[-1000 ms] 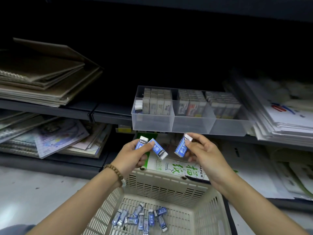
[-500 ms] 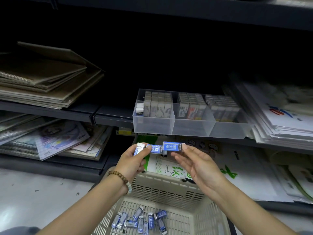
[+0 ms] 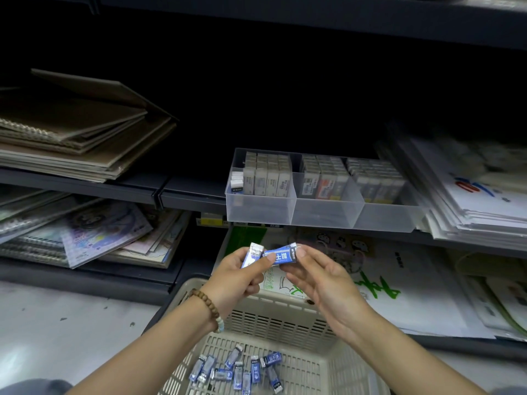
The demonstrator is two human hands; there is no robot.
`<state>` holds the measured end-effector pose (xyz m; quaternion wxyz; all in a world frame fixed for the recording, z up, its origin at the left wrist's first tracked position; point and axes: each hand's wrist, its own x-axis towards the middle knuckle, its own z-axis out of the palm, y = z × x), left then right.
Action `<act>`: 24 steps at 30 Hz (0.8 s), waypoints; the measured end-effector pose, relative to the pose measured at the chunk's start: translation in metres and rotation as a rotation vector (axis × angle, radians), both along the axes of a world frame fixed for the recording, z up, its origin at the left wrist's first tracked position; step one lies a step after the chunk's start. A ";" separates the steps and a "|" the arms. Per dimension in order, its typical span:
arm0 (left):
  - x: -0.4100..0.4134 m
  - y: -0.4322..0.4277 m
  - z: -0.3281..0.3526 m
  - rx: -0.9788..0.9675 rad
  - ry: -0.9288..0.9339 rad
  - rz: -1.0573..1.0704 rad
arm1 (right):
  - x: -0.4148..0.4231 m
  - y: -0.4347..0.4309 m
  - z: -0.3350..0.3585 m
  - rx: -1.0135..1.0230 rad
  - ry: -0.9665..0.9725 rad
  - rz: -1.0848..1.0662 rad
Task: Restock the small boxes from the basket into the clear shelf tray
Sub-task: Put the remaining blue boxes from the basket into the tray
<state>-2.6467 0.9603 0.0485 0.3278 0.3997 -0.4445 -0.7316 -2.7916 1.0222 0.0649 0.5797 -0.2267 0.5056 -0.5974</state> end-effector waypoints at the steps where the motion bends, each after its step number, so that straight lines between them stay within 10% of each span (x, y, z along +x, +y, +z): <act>1: -0.001 -0.001 0.002 0.011 -0.002 -0.004 | -0.002 -0.001 0.002 -0.005 0.035 0.013; 13: 0.004 0.006 0.010 -0.009 0.032 -0.260 | -0.010 0.002 0.020 -0.095 0.372 0.225; 24: 0.009 -0.002 0.021 -0.209 0.019 -0.102 | -0.010 0.002 0.029 -0.066 0.208 0.241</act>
